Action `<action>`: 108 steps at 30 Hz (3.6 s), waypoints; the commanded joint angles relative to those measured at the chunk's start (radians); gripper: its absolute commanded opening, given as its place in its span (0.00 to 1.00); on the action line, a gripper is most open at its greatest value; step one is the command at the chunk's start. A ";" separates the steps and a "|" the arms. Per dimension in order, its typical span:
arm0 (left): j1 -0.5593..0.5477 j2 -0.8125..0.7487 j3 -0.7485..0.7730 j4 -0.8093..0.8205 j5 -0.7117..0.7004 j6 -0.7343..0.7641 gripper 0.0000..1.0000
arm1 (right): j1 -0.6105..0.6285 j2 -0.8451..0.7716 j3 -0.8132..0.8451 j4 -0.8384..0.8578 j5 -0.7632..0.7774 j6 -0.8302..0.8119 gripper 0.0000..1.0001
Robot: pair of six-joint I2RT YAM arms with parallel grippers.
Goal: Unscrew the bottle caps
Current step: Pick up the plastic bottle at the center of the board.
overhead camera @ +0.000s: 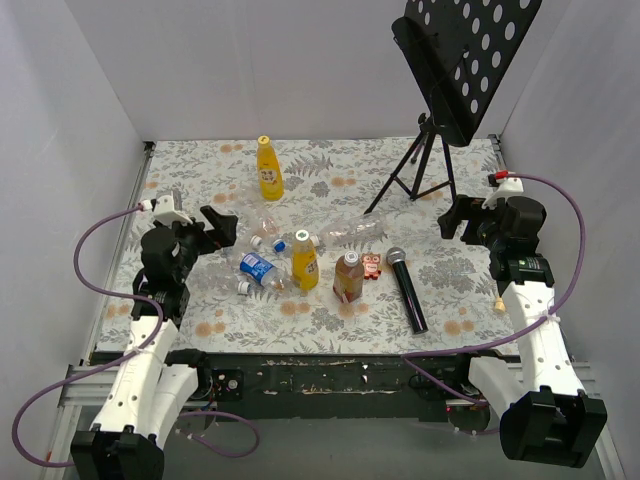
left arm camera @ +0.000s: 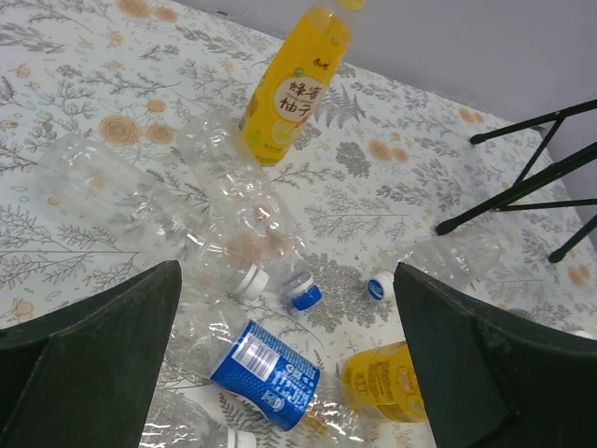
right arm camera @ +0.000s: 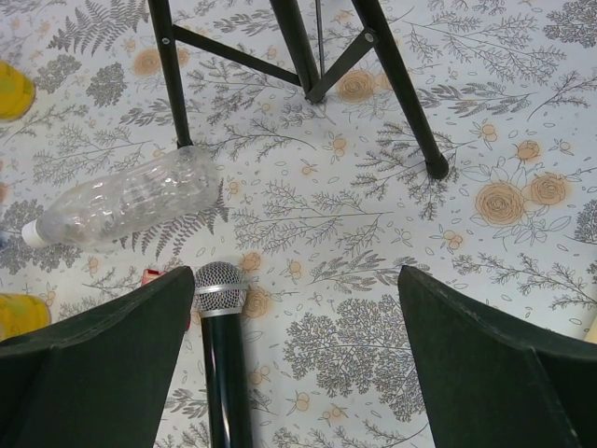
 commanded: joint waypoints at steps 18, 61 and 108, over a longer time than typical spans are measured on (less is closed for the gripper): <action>-0.005 0.063 0.375 -0.299 0.574 -0.103 0.98 | 0.055 -0.015 -0.032 -0.181 -0.746 -0.732 0.98; -0.996 0.959 1.110 -0.853 -0.339 0.109 0.54 | 0.060 0.091 -0.157 -0.333 -1.027 -1.096 0.98; -0.999 0.804 1.039 -0.713 -0.305 -0.002 0.00 | 0.112 0.165 -0.006 -0.700 -1.035 -1.423 0.98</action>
